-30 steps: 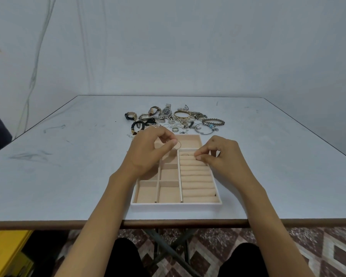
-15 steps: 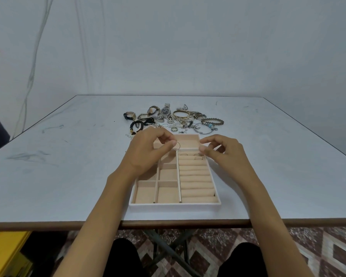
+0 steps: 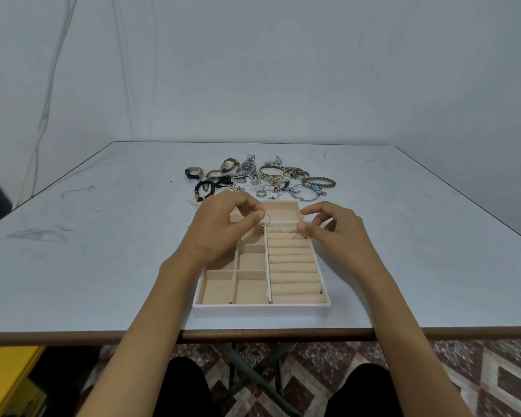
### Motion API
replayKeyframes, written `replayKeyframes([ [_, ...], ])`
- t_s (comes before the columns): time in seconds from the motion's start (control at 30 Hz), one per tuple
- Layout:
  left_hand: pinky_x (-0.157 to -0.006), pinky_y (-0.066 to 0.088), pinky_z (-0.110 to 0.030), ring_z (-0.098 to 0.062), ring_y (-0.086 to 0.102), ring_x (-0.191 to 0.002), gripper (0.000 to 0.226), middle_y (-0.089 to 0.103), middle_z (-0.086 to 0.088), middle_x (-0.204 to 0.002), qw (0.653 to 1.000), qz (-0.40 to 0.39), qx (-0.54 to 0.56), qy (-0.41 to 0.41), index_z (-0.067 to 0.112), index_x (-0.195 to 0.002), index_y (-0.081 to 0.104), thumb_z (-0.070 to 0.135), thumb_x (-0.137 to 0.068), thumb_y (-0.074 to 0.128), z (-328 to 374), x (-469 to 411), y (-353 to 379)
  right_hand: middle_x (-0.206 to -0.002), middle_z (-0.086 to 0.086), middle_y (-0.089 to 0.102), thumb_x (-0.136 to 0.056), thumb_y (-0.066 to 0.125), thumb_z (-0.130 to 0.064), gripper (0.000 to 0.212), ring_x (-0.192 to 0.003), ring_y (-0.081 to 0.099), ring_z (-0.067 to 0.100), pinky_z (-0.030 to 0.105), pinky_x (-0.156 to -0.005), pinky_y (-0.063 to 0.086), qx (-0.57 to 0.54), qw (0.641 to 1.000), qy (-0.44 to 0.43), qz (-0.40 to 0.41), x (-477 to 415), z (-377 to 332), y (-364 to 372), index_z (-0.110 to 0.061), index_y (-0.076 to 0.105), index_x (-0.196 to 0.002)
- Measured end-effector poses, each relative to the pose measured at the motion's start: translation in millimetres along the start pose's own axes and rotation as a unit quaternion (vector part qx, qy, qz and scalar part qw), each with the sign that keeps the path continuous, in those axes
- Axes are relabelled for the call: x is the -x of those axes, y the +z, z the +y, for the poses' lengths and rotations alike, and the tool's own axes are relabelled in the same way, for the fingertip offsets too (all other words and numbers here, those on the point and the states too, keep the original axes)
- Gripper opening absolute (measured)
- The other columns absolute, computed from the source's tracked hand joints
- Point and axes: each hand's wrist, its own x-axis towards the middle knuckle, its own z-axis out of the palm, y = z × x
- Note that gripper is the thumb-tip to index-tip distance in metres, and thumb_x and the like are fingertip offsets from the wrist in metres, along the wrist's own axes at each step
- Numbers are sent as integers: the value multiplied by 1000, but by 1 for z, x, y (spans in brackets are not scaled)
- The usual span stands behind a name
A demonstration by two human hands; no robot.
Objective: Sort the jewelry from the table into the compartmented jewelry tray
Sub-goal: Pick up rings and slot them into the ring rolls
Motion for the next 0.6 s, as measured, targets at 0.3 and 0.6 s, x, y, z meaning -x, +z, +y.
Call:
replayKeyframes([
  [0.3,-77,43,-25,-4,59,-84,6,66,13,-80,1000,-6,-1,2,31,-85,68,32,-84,63,0,0,0,-82,-7,62,-74,80,-33,29,-59,48,6,29,-67,43,-1,1000,20,-10,1,-3,-1,-31,68,-100],
  [0.6,-74,38,-14,0,58,-85,4,66,14,-81,1000,-14,-12,3,28,-85,69,27,-87,66,0,1,0,-80,-6,62,-80,75,-29,23,-52,48,0,22,-63,38,-28,999,42,-7,1,-6,-2,-28,68,-102],
])
